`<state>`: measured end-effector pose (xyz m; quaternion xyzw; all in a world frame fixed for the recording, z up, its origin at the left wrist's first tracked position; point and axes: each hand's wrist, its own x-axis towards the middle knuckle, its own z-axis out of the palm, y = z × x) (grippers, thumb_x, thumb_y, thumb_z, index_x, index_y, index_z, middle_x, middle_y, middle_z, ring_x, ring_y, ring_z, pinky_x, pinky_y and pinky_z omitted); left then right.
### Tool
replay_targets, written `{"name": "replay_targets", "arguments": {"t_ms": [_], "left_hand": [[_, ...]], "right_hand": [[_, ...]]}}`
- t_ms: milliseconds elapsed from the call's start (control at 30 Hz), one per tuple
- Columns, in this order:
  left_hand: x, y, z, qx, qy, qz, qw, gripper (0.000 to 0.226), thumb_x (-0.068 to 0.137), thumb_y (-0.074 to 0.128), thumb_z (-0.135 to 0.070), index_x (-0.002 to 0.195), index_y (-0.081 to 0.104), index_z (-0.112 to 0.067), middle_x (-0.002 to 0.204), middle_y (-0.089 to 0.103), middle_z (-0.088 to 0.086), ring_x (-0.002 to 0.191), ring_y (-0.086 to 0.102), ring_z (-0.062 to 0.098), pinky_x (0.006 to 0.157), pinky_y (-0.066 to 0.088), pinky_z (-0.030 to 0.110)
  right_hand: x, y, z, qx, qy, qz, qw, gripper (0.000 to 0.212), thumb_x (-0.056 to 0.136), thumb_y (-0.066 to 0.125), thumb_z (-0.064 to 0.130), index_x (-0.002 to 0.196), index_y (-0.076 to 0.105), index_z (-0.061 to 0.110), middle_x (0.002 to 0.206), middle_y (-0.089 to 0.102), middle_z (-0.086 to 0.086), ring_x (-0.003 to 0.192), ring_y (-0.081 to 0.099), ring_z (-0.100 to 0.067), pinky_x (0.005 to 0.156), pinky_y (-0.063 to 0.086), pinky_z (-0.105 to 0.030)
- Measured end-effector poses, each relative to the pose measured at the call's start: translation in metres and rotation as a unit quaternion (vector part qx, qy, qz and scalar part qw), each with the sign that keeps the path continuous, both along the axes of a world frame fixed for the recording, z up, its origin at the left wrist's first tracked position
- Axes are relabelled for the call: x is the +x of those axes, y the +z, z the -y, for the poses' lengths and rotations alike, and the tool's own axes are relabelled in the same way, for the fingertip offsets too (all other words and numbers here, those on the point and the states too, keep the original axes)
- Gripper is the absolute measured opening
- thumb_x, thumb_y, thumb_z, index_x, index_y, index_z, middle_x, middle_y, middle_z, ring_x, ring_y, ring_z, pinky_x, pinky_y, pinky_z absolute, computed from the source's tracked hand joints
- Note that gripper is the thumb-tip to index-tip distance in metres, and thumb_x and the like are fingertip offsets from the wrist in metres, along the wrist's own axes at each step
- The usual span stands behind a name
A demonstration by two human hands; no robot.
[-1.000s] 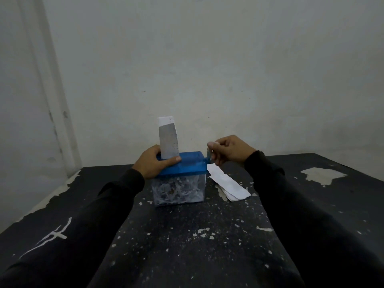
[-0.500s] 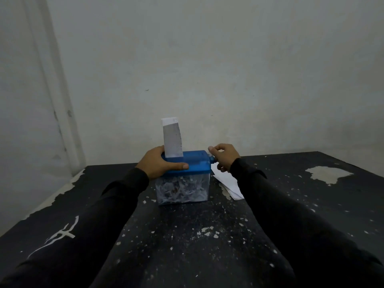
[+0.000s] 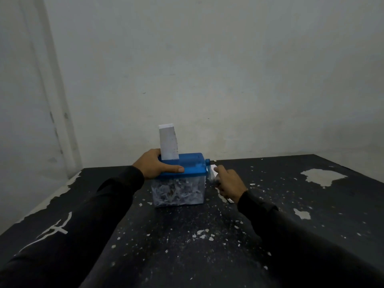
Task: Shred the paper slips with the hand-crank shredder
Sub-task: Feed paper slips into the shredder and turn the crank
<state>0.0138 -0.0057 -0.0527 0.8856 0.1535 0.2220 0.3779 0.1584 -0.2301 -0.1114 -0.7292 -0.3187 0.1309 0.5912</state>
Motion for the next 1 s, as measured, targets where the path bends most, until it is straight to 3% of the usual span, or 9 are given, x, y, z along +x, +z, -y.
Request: {"name": "replay_targets", "arguments": {"t_ms": [67, 167, 300, 467, 567, 700, 800, 900, 1000], "left_hand": [[0.000, 0.001, -0.002, 0.004, 0.004, 0.002, 1.000, 0.104, 0.035, 0.085, -0.081, 0.120, 0.070, -0.023, 0.110, 0.073, -0.007, 0.098, 0.069, 0.014, 0.089, 0.057, 0.032], [0.000, 0.000, -0.002, 0.010, 0.007, -0.001, 1.000, 0.101, 0.039, 0.087, -0.078, 0.123, 0.069, -0.023, 0.113, 0.071, -0.006, 0.099, 0.068, 0.014, 0.087, 0.055, 0.030], [-0.001, -0.001, -0.003, -0.001, 0.002, 0.006, 1.000, 0.107, 0.037, 0.087, -0.080, 0.126, 0.067, -0.024, 0.116, 0.070, -0.007, 0.101, 0.068, 0.014, 0.090, 0.056, 0.033], [-0.002, -0.001, -0.006, 0.004, -0.004, 0.009, 1.000, 0.107, 0.037, 0.087, -0.077, 0.127, 0.063, -0.025, 0.117, 0.068, -0.008, 0.100, 0.065, 0.006, 0.084, 0.053, 0.026], [-0.001, -0.003, -0.004, 0.008, -0.016, 0.005, 1.000, 0.113, 0.035, 0.089, -0.078, 0.130, 0.064, -0.021, 0.120, 0.069, -0.007, 0.103, 0.067, 0.009, 0.091, 0.057, 0.031], [-0.001, -0.006, 0.000, 0.017, -0.007, 0.031, 0.999, 0.113, 0.043, 0.076, -0.090, 0.133, 0.064, -0.021, 0.123, 0.068, -0.006, 0.104, 0.065, 0.007, 0.079, 0.049, 0.016], [0.001, -0.008, 0.000, 0.014, -0.005, 0.031, 0.999, 0.104, 0.048, 0.079, -0.082, 0.131, 0.064, -0.021, 0.121, 0.069, -0.005, 0.102, 0.066, 0.007, 0.077, 0.050, 0.015], [0.002, -0.009, -0.002, 0.008, -0.006, 0.033, 0.999, 0.102, 0.048, 0.082, -0.079, 0.129, 0.065, -0.021, 0.119, 0.070, -0.005, 0.102, 0.068, 0.010, 0.081, 0.053, 0.021], [0.002, -0.008, -0.001, 0.006, -0.006, 0.031, 0.999, 0.090, 0.055, 0.086, -0.073, 0.124, 0.067, -0.020, 0.114, 0.071, -0.005, 0.098, 0.068, 0.009, 0.083, 0.056, 0.023]], "right_hand": [[-0.007, 0.012, 0.003, 0.054, 0.035, -0.046, 0.997, 0.035, 0.102, 0.040, 0.025, 0.068, 0.043, 0.019, 0.050, 0.035, 0.009, 0.043, 0.026, -0.010, 0.046, 0.021, -0.024], [-0.002, 0.019, 0.008, 0.085, 0.083, -0.061, 0.991, 0.028, 0.101, 0.045, 0.019, 0.073, 0.045, 0.016, 0.054, 0.030, 0.008, 0.049, 0.023, -0.013, 0.047, 0.020, -0.025], [0.008, 0.013, 0.012, 0.110, 0.133, -0.002, 0.985, 0.031, 0.108, 0.044, 0.028, 0.090, 0.055, 0.006, 0.064, 0.036, 0.007, 0.053, 0.032, -0.009, 0.049, 0.029, -0.022], [0.007, 0.019, 0.007, 0.135, 0.129, 0.037, 0.982, 0.037, 0.107, 0.045, 0.033, 0.081, 0.053, 0.009, 0.063, 0.034, 0.007, 0.057, 0.029, -0.014, 0.050, 0.027, -0.026], [0.006, 0.033, -0.001, 0.157, 0.096, 0.041, 0.982, 0.045, 0.108, 0.042, 0.040, 0.087, 0.060, 0.005, 0.057, 0.034, 0.008, 0.051, 0.029, -0.012, 0.047, 0.028, -0.024], [0.024, 0.058, -0.019, 0.103, 0.048, 0.072, 0.991, 0.053, 0.103, 0.047, 0.052, 0.079, 0.063, 0.008, 0.051, 0.042, 0.008, 0.045, 0.037, -0.009, 0.045, 0.033, -0.025], [0.042, 0.063, -0.037, 0.078, -0.006, 0.094, 0.992, 0.062, 0.096, 0.053, 0.062, 0.082, 0.060, 0.002, 0.062, 0.057, -0.002, 0.051, 0.049, -0.014, 0.048, 0.041, -0.028], [0.060, 0.056, -0.062, 0.069, -0.045, 0.083, 0.993, 0.042, 0.093, 0.058, 0.058, 0.093, 0.055, 0.016, 0.081, 0.064, -0.013, 0.065, 0.057, -0.023, 0.057, 0.049, -0.035], [0.067, 0.046, -0.074, 0.007, -0.065, 0.105, 0.992, 0.041, 0.097, 0.056, 0.047, 0.071, 0.056, 0.015, 0.067, 0.059, -0.007, 0.061, 0.054, -0.022, 0.063, 0.053, -0.040]]}}
